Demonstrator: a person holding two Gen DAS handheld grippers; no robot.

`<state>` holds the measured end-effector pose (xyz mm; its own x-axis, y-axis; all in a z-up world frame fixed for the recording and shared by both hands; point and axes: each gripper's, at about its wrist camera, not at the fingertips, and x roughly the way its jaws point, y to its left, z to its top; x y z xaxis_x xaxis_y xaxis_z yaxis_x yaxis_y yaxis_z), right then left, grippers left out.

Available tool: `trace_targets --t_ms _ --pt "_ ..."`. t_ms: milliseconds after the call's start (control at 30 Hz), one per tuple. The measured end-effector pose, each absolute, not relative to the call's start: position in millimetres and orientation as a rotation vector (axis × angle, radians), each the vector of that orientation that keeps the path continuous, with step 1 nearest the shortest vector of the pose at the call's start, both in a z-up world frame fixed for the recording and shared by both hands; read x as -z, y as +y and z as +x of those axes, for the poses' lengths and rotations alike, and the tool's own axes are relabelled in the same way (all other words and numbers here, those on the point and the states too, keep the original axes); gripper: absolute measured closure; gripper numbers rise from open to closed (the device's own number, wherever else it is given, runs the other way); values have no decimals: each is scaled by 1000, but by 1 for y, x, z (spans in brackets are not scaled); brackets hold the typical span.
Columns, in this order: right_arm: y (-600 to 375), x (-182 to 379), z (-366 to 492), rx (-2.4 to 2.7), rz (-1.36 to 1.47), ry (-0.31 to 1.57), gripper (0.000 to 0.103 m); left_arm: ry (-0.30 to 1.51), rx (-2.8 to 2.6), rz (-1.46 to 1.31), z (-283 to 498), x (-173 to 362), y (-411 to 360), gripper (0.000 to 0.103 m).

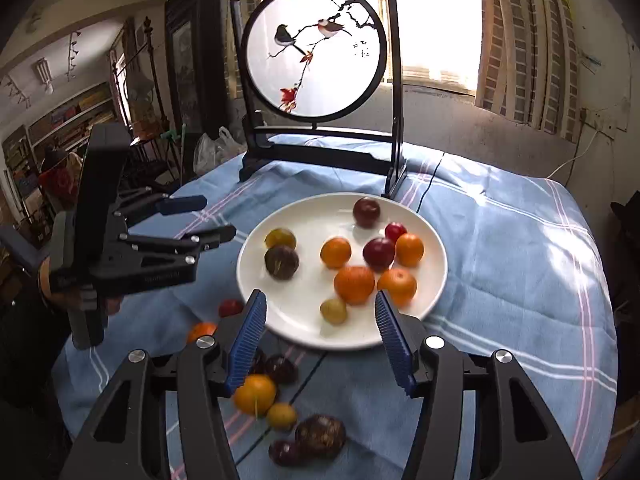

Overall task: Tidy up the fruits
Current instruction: 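Lower the apple and plum onto the plate and open both grippers, then grasp a large orange with the left gripper while the right grasps a dark cherry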

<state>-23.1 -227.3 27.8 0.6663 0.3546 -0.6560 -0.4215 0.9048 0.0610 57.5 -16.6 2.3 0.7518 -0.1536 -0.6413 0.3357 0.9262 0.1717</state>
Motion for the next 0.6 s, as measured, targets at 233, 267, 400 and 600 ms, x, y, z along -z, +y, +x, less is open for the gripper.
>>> trace_targets --t_ms 233,267,400,600 --pt "-235 26 -80 -444 -132 852 45 750 382 283 -1 24 -8 39" --pt "-234 32 -83 -443 -127 868 45 758 393 297 -5 29 -9 39" --pt "-221 51 -82 -466 -115 921 45 800 434 346 -16 51 -18 39" --pt "-208 68 -60 -456 -91 976 62 842 452 358 -9 69 -22 39"
